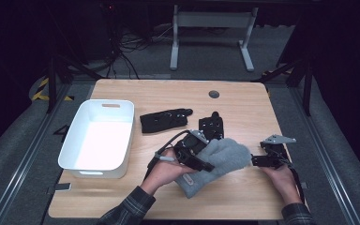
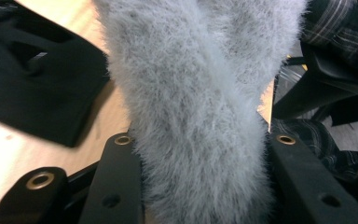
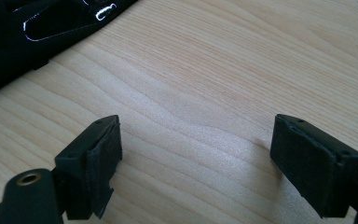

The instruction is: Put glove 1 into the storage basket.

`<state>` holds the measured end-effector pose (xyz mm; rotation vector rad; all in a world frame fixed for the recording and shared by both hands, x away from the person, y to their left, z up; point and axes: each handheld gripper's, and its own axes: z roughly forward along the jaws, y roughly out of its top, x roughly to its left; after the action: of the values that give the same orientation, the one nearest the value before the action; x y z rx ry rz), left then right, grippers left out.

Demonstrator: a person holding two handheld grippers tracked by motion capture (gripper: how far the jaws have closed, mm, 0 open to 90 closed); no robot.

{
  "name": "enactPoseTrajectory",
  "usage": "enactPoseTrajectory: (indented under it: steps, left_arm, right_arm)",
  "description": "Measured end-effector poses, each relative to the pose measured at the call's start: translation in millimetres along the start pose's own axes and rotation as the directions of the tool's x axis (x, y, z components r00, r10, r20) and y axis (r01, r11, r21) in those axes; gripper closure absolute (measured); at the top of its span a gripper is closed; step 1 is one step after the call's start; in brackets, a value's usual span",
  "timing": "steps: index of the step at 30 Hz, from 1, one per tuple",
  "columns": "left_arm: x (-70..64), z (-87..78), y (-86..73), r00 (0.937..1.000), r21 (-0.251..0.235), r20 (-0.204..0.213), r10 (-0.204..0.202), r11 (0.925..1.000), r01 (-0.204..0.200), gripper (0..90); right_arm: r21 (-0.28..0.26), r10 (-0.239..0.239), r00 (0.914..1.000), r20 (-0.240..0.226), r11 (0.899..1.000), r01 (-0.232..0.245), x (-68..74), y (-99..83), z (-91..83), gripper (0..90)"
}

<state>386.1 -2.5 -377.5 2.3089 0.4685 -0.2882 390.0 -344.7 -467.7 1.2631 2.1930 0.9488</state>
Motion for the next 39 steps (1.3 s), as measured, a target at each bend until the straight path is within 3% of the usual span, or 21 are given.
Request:
enactPoseTrajectory:
  steps: [10,12,21,29,33,34,35,37,39]
  left_arm:
    - [11.3,-37.2,-4.5,0.9964,-0.039,-0.073,-0.041,0.9985,0.039,62.8]
    - [14.9,-50.7,-6.2,0.9936,-0.052,-0.098,-0.057,0.9973,0.052,62.7]
    - [25.4,-88.1,-13.5,0.9822,-0.085,-0.152,-0.11,0.9916,0.098,62.6]
    - [40.0,-125.8,-26.3,0.9622,-0.126,-0.213,-0.169,0.9814,0.144,62.5]
    - [46.1,-145.6,-35.4,0.9476,-0.15,-0.246,-0.204,0.9738,0.171,62.5]
    - [46.1,-145.6,-35.4,0.9476,-0.15,-0.246,-0.204,0.9738,0.171,62.5]
    - [49.1,-155.1,-40.4,0.9409,-0.16,-0.259,-0.218,0.9703,0.181,62.4]
    - [50.5,-159.6,-43.2,0.9371,-0.168,-0.264,-0.228,0.9677,0.188,62.4]
    - [54.7,-172.2,-52.7,0.9245,-0.185,-0.28,-0.258,0.9596,0.212,62.5]
  right_arm:
    - [0.009,-0.009,1.0,-0.003,1.0,0.009,0.5,0.3,0.5,11.7]
    - [0.023,-0.006,0.9999,0.01,1.0,0.006,0.8,0.8,2.0,3.4]
    - [0.038,-0.008,0.9999,0.008,0.999,0.008,1.6,1.5,3.5,0.0]
    - [0.04,-0.011,0.9999,-0.005,0.999,0.012,2.2,1.4,3.5,0.3]
    - [0.04,-0.01,0.9999,-0.005,0.999,0.01,2.2,1.5,3.6,0.2]
    - [0.041,-0.009,0.9999,-0.006,0.999,0.009,2.1,1.5,3.6,0.2]
    - [0.04,-0.009,0.9999,-0.006,0.999,0.009,2.0,1.5,3.6,0.2]
    - [0.041,-0.008,0.9999,-0.006,0.999,0.009,2.0,1.5,3.6,0.2]
    - [0.041,-0.009,0.9999,-0.006,0.999,0.009,2.0,1.5,3.6,0.3]
